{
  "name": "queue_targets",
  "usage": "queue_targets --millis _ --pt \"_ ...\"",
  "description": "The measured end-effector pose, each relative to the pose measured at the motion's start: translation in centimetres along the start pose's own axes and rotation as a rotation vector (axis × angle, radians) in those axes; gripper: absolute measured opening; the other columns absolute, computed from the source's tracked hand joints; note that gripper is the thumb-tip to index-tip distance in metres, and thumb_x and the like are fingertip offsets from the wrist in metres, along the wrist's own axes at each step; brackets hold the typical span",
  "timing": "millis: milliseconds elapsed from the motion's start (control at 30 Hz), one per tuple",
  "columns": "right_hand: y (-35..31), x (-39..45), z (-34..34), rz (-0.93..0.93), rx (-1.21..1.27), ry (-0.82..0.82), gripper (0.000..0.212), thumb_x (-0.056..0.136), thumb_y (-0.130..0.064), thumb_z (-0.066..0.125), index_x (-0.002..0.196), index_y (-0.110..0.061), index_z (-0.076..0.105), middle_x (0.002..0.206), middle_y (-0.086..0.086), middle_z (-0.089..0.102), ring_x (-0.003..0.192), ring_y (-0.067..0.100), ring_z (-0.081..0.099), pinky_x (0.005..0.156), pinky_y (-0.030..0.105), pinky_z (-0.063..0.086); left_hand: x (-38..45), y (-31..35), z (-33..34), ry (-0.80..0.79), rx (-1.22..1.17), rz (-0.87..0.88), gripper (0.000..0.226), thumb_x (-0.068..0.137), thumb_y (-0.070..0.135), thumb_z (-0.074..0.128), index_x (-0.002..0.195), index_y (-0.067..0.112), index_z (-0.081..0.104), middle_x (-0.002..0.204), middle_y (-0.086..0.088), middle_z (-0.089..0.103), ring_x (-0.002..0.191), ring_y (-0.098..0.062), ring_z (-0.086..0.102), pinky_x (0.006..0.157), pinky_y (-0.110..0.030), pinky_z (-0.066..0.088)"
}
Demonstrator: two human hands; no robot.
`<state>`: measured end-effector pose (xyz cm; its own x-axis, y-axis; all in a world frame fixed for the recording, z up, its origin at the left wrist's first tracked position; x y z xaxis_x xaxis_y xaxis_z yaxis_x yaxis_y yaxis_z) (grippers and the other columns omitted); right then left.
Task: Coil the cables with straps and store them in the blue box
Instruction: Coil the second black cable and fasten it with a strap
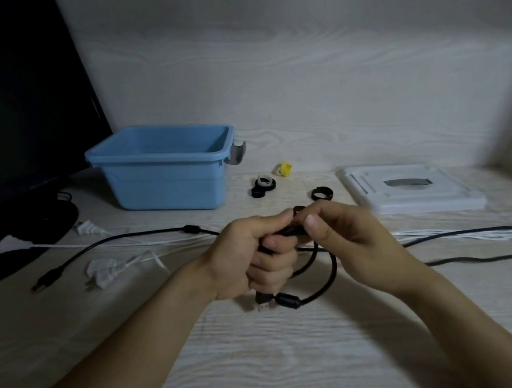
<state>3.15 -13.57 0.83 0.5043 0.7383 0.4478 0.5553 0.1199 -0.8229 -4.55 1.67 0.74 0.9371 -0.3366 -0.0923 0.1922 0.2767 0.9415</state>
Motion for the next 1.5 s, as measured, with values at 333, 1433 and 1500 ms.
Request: queue_targets --millis 333,1433,1500 --pt "-0.3 0.3 0.9 0.375 0.596 0.411 0.033 0.095 -0.034 0.059 0.072 -0.010 0.058 0.054 0.008 0.039 0.048 0.020 0.030 0.051 0.032 0.019 0.6 0.3 1.1 -0.035 -0.274 0.074 0.056 0.095 0.048 0.040 0.109 -0.003 0.059 0.068 -0.002 0.037 0.064 -0.018 0.042 0.065 -0.031 0.039" --pt "0.5 0.0 0.7 0.050 -0.492 0.146 0.009 0.099 -0.020 0.055 0.108 -0.022 0.059 0.055 -0.006 0.061 0.048 0.008 0.053 0.054 0.028 0.043 -1.9 3.1 -5.2 1.049 -0.616 0.563 0.043 0.100 0.037 0.029 0.064 0.018 0.044 0.042 0.008 0.026 0.035 -0.011 0.020 0.038 -0.019 0.019" --pt "0.9 -0.1 1.3 0.023 -0.619 0.057 0.011 0.100 -0.020 0.054 0.107 -0.021 0.063 0.052 -0.014 0.053 0.047 0.005 0.048 0.054 0.033 0.041 -1.4 3.1 -4.6 0.975 -0.595 0.574 0.041 0.101 0.031 0.028 0.066 0.018 0.044 0.043 0.007 0.028 0.036 -0.011 0.024 0.040 -0.021 0.023"
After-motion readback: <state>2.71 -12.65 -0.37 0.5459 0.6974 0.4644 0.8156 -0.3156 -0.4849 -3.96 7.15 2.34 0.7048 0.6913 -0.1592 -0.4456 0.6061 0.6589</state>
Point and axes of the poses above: each hand's wrist, its own x-axis towards the middle knuckle, its own z-axis out of the palm, y = z × x, the point moved 2 cm from there along x, towards the middle knuckle
